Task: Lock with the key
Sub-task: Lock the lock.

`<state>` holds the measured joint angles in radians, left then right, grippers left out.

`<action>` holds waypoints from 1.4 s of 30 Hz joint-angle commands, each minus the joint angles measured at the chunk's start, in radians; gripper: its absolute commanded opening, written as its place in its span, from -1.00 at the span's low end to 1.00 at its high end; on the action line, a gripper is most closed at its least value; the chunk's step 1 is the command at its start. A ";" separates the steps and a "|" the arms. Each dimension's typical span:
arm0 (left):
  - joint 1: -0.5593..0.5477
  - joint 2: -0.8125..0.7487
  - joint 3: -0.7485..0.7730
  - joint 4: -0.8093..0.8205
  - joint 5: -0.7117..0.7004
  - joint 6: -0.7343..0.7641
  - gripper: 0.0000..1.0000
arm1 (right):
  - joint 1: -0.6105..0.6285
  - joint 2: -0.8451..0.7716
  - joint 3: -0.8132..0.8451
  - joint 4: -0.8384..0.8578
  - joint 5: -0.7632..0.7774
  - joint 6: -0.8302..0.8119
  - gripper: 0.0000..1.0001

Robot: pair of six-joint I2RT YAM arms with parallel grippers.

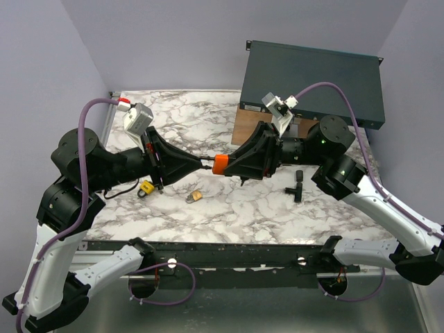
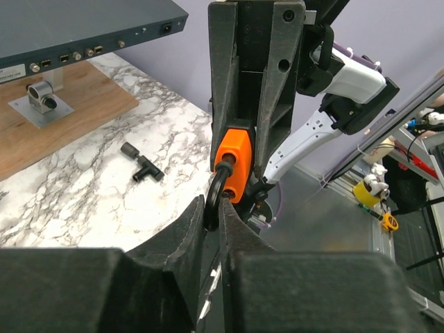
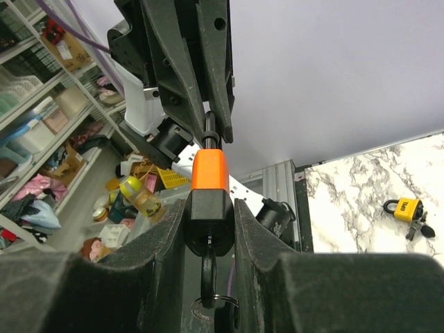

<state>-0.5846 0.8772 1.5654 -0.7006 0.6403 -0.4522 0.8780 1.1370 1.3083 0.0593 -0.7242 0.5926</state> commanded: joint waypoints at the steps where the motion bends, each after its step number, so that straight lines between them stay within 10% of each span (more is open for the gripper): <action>1: 0.000 -0.009 0.006 -0.002 0.047 0.011 -0.95 | 0.006 0.003 0.049 0.025 -0.027 -0.008 -0.99; 42: -0.023 -0.075 -0.231 0.154 0.070 -0.111 -1.00 | 0.167 0.134 0.151 -0.011 0.166 -0.091 -0.99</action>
<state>-0.5762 0.7460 1.3914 -0.5171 0.6689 -0.5472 0.9852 1.2133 1.4223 -0.0254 -0.6456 0.5137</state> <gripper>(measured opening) 0.026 0.290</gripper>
